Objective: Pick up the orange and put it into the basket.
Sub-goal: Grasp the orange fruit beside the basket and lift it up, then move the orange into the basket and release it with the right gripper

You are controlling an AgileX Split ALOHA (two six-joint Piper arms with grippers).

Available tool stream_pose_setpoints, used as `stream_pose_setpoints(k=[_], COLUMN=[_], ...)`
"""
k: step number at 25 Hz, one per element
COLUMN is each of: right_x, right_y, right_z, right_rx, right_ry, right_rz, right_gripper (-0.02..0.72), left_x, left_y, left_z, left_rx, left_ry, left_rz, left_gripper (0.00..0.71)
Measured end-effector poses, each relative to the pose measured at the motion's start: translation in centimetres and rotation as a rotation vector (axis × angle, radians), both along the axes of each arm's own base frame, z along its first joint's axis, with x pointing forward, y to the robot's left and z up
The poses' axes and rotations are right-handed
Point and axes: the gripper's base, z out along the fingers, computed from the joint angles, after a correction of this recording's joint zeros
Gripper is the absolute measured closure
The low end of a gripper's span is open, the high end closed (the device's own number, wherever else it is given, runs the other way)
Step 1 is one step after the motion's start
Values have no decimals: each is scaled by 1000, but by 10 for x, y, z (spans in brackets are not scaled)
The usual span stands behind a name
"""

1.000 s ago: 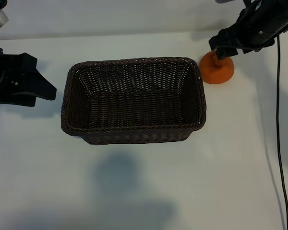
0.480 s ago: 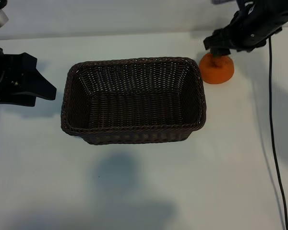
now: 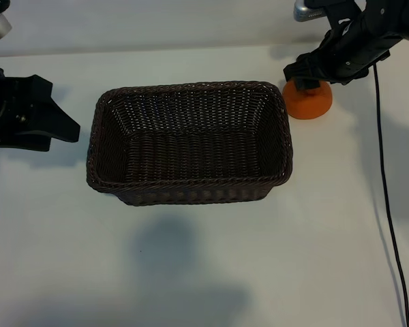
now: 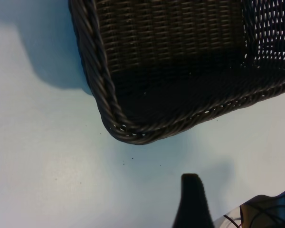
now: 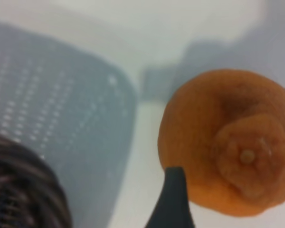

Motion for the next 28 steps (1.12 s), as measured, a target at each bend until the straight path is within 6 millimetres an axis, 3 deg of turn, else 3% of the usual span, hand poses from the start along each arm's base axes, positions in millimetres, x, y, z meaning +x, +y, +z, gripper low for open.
stream_pose_setpoints(k=[14,17,19,21,28], right_x=[8,9,9,8,3], right_y=[0,0,0,0,-2], right_z=[-33,-35,-34,-29,-8], right_rx=[-7,-10,-10,-9,-36], right_ry=[17,18,17,6,-4], right_rz=[-11,-9,-10,-10,13], right_gripper=[147,313,513,610,656], left_x=[0,0,0,0,0], left_y=[0,0,0,0,0], left_z=[0,0,0,0,0], left_rx=[1,1,1,1,1], left_ry=[-3,-3,-3,-3,-3], left_rz=[2,2,2,2,2], left_gripper=[168,168,168,168,168])
